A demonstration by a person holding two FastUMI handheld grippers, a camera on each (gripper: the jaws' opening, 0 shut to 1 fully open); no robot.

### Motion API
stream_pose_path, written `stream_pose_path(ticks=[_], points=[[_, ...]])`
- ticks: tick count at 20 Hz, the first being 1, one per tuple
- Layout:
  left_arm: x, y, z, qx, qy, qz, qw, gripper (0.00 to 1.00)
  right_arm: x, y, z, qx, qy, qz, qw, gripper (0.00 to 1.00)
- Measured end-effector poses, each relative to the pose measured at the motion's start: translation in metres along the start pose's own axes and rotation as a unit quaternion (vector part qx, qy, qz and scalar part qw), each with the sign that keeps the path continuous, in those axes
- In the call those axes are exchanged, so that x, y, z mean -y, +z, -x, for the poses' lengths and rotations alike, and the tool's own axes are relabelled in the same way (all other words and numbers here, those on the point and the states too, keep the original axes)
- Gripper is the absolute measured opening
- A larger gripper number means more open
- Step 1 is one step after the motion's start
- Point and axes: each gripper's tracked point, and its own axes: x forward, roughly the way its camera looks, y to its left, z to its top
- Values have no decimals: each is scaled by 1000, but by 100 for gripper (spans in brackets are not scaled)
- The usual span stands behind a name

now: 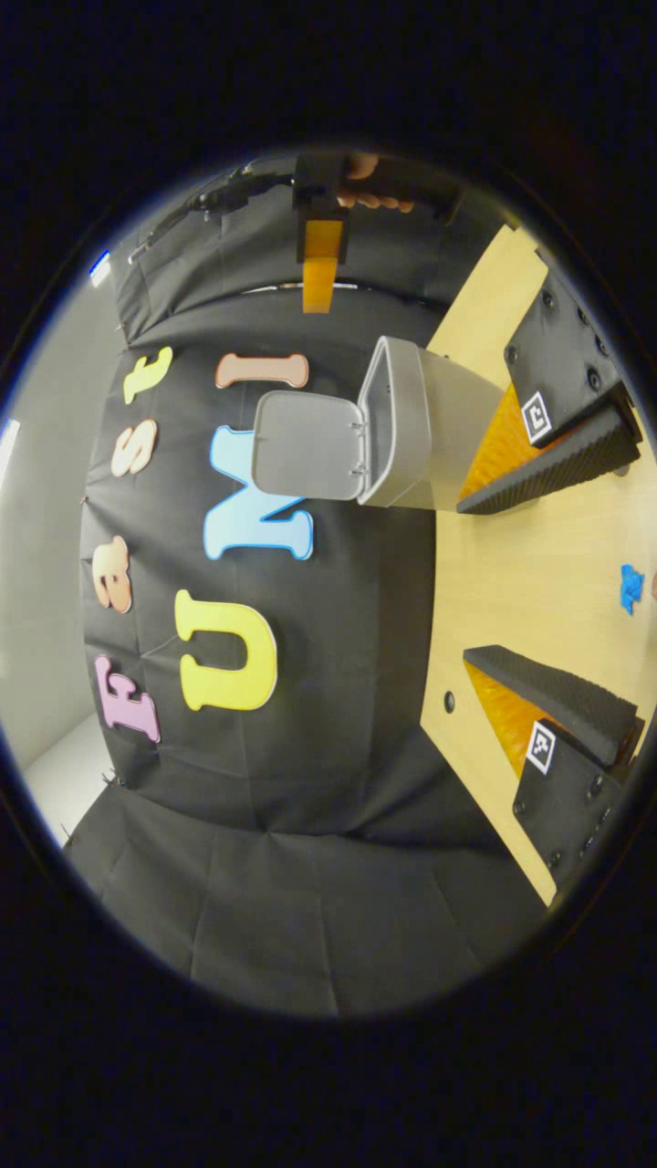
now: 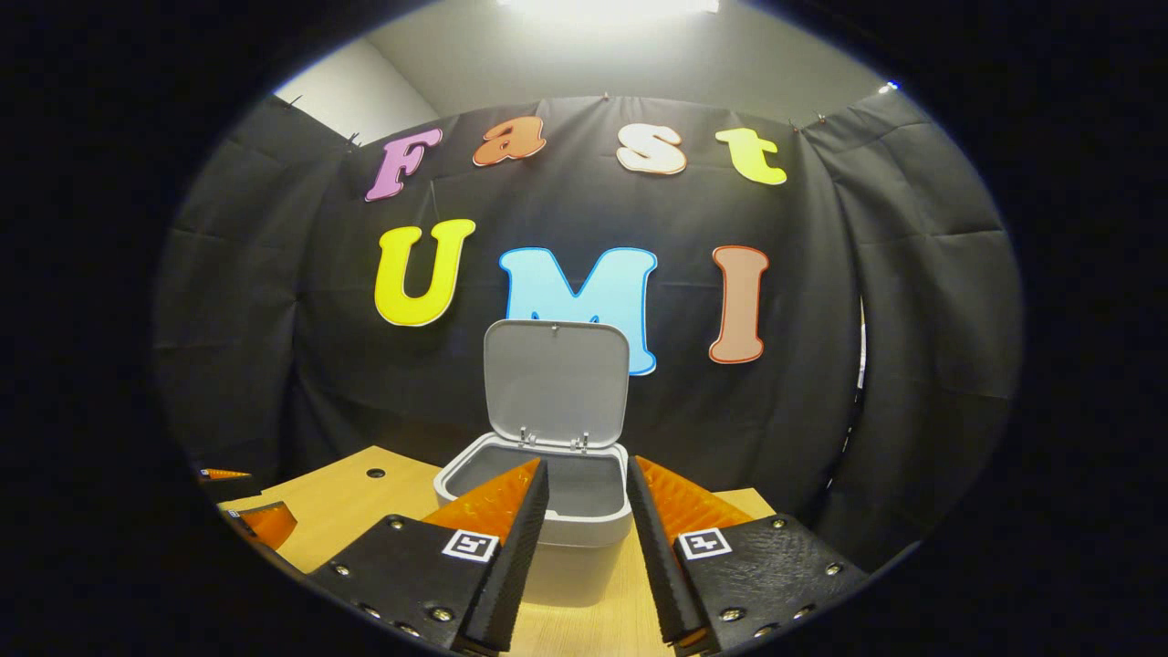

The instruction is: Press the lid of the desktop garbage bin to open it, pick up the crumpled paper on the desktop and throw it into the bin, then pick up the pop can on the desktop and drop it into the bin, and finally close the garbage bin lid.

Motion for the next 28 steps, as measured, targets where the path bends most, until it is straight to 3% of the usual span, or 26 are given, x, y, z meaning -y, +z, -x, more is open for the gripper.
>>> stream_pose_path(ticks=[1, 3, 4, 6, 13, 18, 28], points=[[-2, -8, 1, -7, -1, 1, 1000, 94, -7, -2, 4, -2, 8, -1, 1000, 57], [-4, -21, 1, -22, -4, -1, 1000, 96, -10, -6, 10, -8, 14, -3, 1000, 71], [-6, -30, 2, -29, -4, -5, 1000, 96, -13, -5, 15, -7, 17, -6, 1000, 71], [-7, -47, 2, -45, -4, -14, 999, 96, -16, -6, 19, -3, 18, -15, 1000, 86], [-7, -100, 9, -95, -15, -22, 995, 96, -19, -14, 44, 0, 6, 13, 1000, 88], [-5, -126, 15, -118, -21, -30, 992, 96, -32, -18, 58, 0, 21, 26, 999, 88], [-2, -220, 18, -214, -31, -45, 975, 96, -51, -33, 67, -22, 44, 33, 998, 88]])
